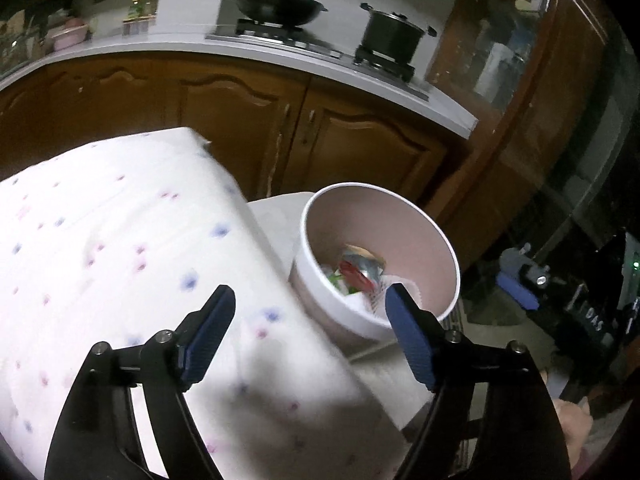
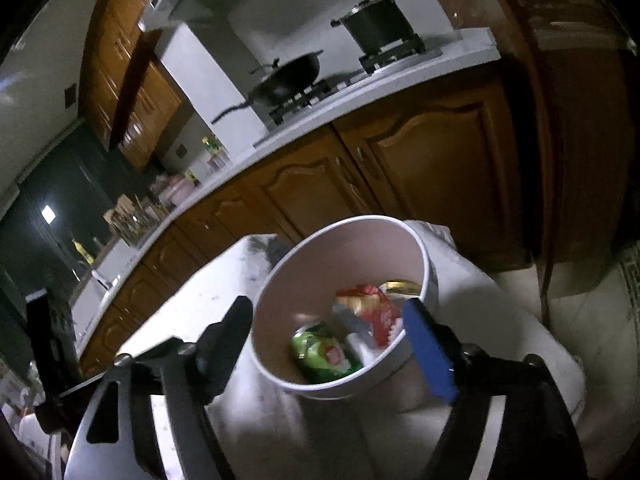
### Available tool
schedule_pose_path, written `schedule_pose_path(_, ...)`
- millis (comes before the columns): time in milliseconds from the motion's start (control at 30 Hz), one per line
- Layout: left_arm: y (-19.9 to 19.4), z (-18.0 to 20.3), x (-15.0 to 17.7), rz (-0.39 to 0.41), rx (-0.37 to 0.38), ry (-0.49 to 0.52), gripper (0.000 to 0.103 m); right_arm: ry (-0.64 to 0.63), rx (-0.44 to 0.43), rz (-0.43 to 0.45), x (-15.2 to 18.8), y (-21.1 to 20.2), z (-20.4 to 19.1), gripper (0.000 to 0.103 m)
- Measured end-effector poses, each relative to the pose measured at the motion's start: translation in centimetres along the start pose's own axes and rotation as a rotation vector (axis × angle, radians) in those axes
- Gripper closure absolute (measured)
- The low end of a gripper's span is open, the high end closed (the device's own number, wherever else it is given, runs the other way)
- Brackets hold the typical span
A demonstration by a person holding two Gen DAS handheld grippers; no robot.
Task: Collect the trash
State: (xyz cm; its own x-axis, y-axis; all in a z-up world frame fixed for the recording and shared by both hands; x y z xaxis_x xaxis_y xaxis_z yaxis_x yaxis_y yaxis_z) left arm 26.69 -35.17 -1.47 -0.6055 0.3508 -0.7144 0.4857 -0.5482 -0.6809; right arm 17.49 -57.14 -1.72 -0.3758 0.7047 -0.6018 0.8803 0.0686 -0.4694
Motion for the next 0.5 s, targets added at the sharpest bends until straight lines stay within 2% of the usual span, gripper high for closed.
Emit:
schedule_pose_path(200,-3.6,-1.3,1.9,0.041,-0.020,-0.026,0.018,0.006,-0.052,0.044,1.4,-2.1,-2.2,0.009)
schedule_pose_path(500,-7.9,-2.3,4.8,0.089,-0.059,-0.030,0.013,-0.042,-0.060,0.111,5.0,-4.9,-5.7,0.005)
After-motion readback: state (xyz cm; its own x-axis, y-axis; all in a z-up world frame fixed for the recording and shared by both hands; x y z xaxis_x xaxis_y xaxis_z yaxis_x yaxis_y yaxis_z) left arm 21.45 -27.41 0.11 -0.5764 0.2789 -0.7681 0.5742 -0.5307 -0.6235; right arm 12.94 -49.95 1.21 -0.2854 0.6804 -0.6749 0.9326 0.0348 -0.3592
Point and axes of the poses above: each gripper's, at about its wrist camera, not at the fingertips, and y roughly the way its jaws point, z to its right, x to its underside, the point moved 6 cm from there along y, roughly the way its jaws point, and after that the axes turned 9 degrees about y, right-handed, at the moved point
